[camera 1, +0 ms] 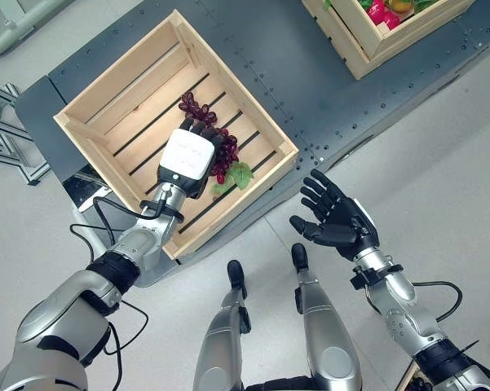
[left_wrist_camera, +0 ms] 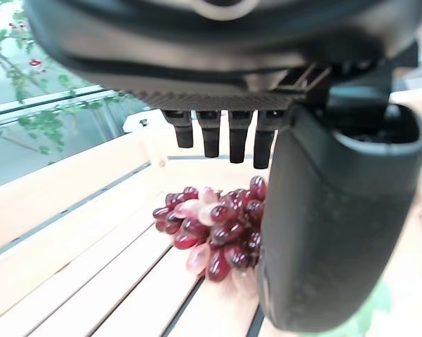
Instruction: Pick up the fruits from the basket on one side to the basket on the other side
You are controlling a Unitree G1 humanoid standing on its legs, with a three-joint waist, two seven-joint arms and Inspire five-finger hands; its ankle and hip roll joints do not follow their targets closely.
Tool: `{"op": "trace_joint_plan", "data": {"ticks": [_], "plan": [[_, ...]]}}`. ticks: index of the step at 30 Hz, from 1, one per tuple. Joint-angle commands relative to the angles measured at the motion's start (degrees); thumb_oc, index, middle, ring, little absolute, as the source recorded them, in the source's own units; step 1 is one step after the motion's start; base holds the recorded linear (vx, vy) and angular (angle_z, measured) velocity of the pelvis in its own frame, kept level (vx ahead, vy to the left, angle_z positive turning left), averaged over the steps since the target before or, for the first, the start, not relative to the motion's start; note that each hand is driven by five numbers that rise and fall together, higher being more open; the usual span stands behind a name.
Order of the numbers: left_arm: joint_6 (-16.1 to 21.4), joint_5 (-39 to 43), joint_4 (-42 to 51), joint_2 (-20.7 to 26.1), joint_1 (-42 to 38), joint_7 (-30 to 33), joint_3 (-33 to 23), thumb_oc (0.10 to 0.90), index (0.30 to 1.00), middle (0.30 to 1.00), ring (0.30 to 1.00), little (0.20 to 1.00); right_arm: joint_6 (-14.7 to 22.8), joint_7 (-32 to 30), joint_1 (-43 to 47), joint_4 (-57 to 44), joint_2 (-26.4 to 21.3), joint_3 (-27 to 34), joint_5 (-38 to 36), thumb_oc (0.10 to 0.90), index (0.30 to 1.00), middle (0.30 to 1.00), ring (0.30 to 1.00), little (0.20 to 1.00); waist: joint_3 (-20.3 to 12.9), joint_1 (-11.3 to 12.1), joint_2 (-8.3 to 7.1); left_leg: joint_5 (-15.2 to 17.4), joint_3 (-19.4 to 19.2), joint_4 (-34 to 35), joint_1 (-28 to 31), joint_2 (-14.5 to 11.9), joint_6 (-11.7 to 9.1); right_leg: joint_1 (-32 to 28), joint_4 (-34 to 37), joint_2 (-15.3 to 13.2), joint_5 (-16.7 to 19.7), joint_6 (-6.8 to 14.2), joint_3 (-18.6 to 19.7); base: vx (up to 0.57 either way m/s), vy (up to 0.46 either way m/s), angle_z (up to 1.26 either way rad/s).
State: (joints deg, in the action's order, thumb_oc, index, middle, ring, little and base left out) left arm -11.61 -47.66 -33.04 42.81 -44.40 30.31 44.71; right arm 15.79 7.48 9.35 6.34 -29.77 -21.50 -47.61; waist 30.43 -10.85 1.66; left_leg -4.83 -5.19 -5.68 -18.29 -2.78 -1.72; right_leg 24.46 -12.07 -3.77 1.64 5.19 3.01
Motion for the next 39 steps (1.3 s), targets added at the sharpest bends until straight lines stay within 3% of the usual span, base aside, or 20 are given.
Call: {"op": "trace_joint_plan", "data": {"ticks": [1,7,17,30,33,34,35,36,37,39], "plan": [[-3.6,-1.5,-2.0,2.4,-8.6,3.0,-2.6,0.800,0.900,0.900,0.900,0.900,4.8,-0.2,2.7,-7.7,1.9,0.3,0.1,0.800,0.900,0.900,0.900,0.900,-0.6,-0.2,-4.03,1.6,0.9,-8.3,-5.9,0.5,0.1,-4.2,0.8,1.9,0.1,-2.8,0.5,0.03,0.006,-0.03],[-5.6,-2.7,-6.6,0.2,-11.4,2.8,-0.8,0.800,0.900,0.900,0.900,0.900,4.8,-1.2,4.1,-7.0,3.0,-0.9,0.2,0.800,0.900,0.900,0.900,0.900,-0.6,-0.4,-4.63,1.3,0.8,-8.2,-6.9,0.5,0.2,-2.4,0.4,1.9,0.7,-2.6,0.5,0.04,0.001,-0.04],[-5.9,-1.9,-10.5,-2.6,-14.8,8.1,0.1,0.800,0.900,0.900,0.900,0.900,5.2,-3.0,6.2,-6.2,4.4,-2.2,1.0,0.800,0.900,0.900,0.900,0.900,-0.6,-0.8,-5.24,1.6,0.1,-10.0,-10.2,0.5,0.4,1.8,-1.6,1.7,1.3,-2.3,0.7,0.02,0.008,-0.06],[-5.0,-2.4,-13.8,-4.2,-16.4,1.4,2.3,0.800,0.900,0.900,0.900,0.900,4.3,-4.5,7.9,-5.8,5.3,-2.3,1.7,0.800,0.900,0.900,0.900,0.900,-0.6,-1.2,-5.39,1.6,-0.1,-12.1,-14.3,0.2,0.2,6.0,-3.9,1.3,1.2,-2.3,0.2,0.00,0.002,-0.02],[-2.3,-3.5,-14.3,-4.7,-16.3,0.5,3.1,0.800,0.900,0.900,0.900,0.900,4.6,-4.7,8.1,-5.5,5.6,-2.6,1.9,0.800,0.900,0.900,0.900,0.900,-0.6,-1.2,-5.41,1.6,-0.3,-12.2,-14.8,0.2,0.2,6.7,-4.1,1.2,1.2,-2.2,-0.1,-0.01,0.001,-0.04],[-1.1,-4.0,-14.3,-4.8,-16.2,0.2,3.3,0.698,0.747,0.747,0.747,0.747,4.8,-4.5,8.0,-5.3,5.6,-2.6,2.0,0.800,0.900,0.900,0.900,0.900,-0.6,-1.2,-5.42,1.5,-0.3,-12.2,-14.9,0.2,0.2,6.8,-4.1,1.1,1.3,-2.1,-0.1,0.00,0.000,0.00],[0.7,-4.3,-14.2,-4.9,-16.2,0.6,3.6,0.431,0.347,0.347,0.347,0.347,4.9,-4.6,8.0,-5.3,5.6,-2.6,1.8,0.800,0.900,0.900,0.900,0.900,-0.6,-1.2,-5.43,1.5,-0.2,-12.0,-14.9,0.2,0.2,6.8,-4.1,1.1,1.3,-2.1,-0.2,0.00,0.000,0.00],[1.1,-4.4,-14.2,-4.9,-16.2,0.5,3.5,0.431,0.347,0.347,0.347,0.347,4.8,-4.5,7.9,-5.3,5.6,-2.6,1.7,0.800,0.900,0.900,0.900,0.900,-0.6,-1.2,-5.43,1.5,-0.2,-12.0,-14.9,0.3,0.2,6.8,-4.1,1.1,1.3,-2.1,-0.2,0.00,0.000,0.00],[2.7,-4.5,-14.4,-4.9,-16.2,0.3,3.8,0.400,0.300,0.300,0.300,0.300,4.8,-4.4,8.0,-5.2,5.6,-2.6,1.7,0.800,0.900,0.900,0.900,0.900,-0.6,-1.3,-5.39,1.5,-0.2,-12.1,-14.9,0.3,0.1,6.8,-3.9,1.1,1.4,-2.0,-0.2,0.00,0.000,0.00],[4.3,-4.3,-13.8,-4.5,-15.9,2.2,3.8,0.400,0.300,0.300,0.300,0.300,5.1,-4.2,8.0,-5.0,5.7,-2.5,1.8,0.800,0.900,0.900,0.900,0.900,-0.6,-1.2,-5.28,1.5,-0.2,-12.0,-14.8,0.3,0.0,6.5,-3.8,1.1,1.2,-2.1,-0.3,0.00,0.000,0.00]]}}
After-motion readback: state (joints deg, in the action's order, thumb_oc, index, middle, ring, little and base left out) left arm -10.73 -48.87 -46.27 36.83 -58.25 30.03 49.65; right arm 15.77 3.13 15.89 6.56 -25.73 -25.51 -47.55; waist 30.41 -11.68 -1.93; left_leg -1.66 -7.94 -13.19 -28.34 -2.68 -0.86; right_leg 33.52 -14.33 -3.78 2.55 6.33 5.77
